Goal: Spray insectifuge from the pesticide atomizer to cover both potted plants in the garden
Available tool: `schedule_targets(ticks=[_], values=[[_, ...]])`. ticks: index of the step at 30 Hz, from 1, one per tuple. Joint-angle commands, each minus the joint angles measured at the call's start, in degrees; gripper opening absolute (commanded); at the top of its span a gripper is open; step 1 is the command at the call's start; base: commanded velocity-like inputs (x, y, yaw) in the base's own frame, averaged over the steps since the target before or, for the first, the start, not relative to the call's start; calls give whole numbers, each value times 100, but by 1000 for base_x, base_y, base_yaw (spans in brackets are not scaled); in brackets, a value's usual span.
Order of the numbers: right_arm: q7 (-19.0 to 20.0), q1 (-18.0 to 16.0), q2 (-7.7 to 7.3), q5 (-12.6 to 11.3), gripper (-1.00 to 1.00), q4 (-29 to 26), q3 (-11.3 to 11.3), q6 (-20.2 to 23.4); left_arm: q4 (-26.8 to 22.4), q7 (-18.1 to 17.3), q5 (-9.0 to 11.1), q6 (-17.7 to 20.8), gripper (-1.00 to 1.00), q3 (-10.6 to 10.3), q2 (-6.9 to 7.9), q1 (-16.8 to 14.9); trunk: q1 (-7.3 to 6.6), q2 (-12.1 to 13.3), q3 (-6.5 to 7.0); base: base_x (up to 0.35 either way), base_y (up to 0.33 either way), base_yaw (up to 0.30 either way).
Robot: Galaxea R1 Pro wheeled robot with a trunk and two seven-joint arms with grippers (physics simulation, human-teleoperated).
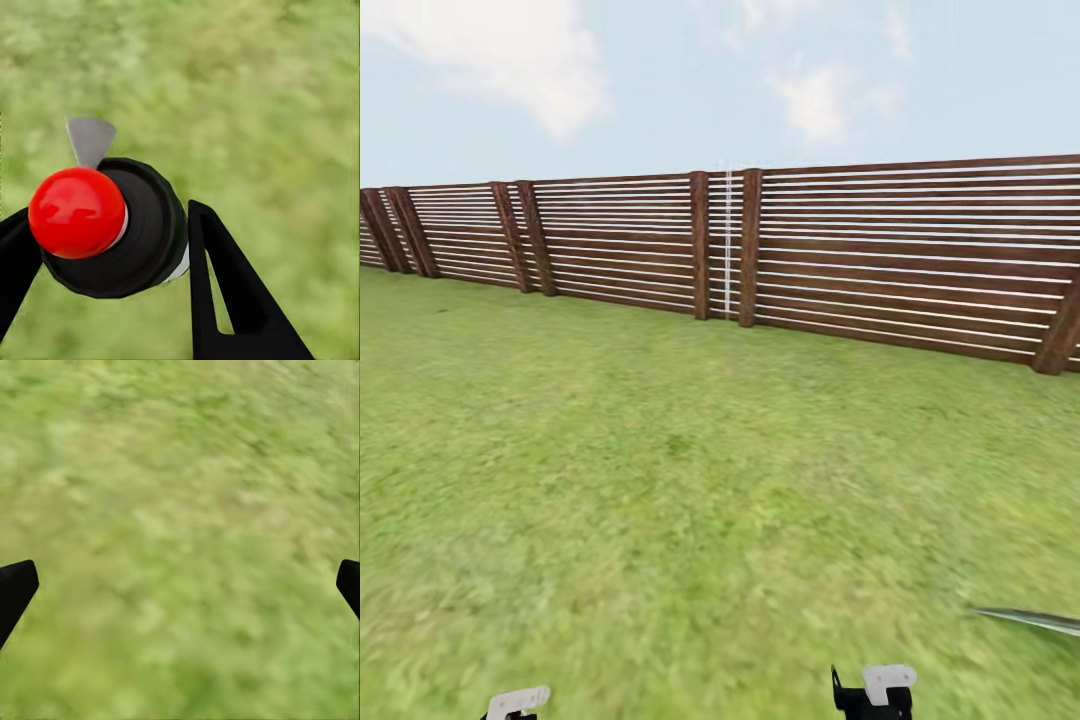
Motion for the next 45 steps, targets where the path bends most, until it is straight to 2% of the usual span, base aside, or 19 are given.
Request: schedule_targets(ticks=[1, 45], values=[[-50, -4, 0, 62, 100, 6, -2, -8, 7, 14, -60, -20, -100, 37, -1, -4, 2, -2, -5, 310, 150, 0], [-49, -4, 0, 55, 100, 6, -9, -8, 7, 14, -66, -21, -100, 37, -3, -4, 2, -2, -5, 332, 106, 0]])
